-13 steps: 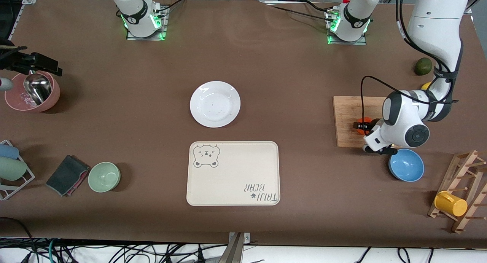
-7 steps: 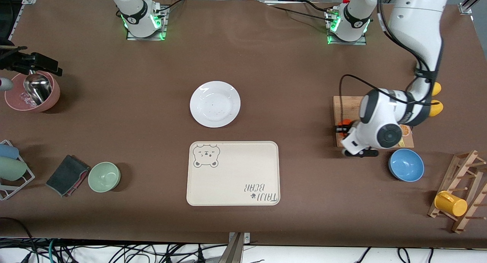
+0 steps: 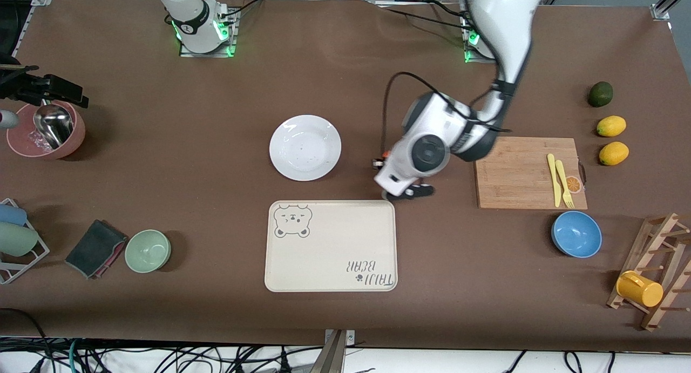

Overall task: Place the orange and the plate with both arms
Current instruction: 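Carry the orange with the left gripper and release it onto the white plate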

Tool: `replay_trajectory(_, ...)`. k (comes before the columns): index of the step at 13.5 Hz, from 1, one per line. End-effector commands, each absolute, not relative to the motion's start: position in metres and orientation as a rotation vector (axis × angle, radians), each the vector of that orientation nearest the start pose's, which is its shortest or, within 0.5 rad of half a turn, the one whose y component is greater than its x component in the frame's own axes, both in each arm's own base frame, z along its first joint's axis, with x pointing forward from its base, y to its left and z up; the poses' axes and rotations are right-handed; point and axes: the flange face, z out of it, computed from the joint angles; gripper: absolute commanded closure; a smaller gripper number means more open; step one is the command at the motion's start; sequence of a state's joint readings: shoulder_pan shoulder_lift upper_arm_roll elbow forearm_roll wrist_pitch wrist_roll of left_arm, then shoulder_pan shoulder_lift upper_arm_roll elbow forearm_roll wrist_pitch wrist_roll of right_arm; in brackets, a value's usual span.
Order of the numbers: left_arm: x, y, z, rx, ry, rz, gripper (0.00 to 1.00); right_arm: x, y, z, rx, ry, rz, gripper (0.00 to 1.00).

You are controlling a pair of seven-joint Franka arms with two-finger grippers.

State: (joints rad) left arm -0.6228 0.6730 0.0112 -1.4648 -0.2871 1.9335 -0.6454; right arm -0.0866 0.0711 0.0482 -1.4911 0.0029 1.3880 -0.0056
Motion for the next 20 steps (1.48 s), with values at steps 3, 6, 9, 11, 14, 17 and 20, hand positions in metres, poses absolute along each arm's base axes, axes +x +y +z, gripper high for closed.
replay_trajectory(3,0.509,-0.536,0.255,-3.308,-0.309,0.344,0.87,0.553,-0.023,0.610,-3.098,0.053,0.316,0.00)
replay_trajectory(6,0.476,-0.579,0.228,-3.349,-0.426,0.246,0.86,0.553,-0.024,0.609,-3.097,0.058,0.323,0.00)
replay_trajectory(9,0.459,-0.603,0.212,-3.354,-0.458,0.235,0.79,0.553,-0.024,0.610,-3.098,0.060,0.318,0.00)
replay_trajectory(11,0.457,-0.603,0.204,-3.346,-0.449,0.240,0.24,0.553,-0.024,0.610,-3.098,0.060,0.318,0.00)
replay_trajectory(14,0.459,-0.603,0.212,-3.348,-0.458,0.233,0.00,0.553,-0.023,0.611,-3.099,0.058,0.309,0.00)
replay_trajectory(17,0.471,-0.590,0.235,-3.313,-0.485,0.259,0.00,0.554,-0.023,0.610,-3.099,0.058,0.309,0.00)
replay_trajectory(20,0.519,-0.534,0.278,-3.232,-0.581,0.315,0.00,0.554,-0.024,0.610,-3.099,0.058,0.307,0.00)
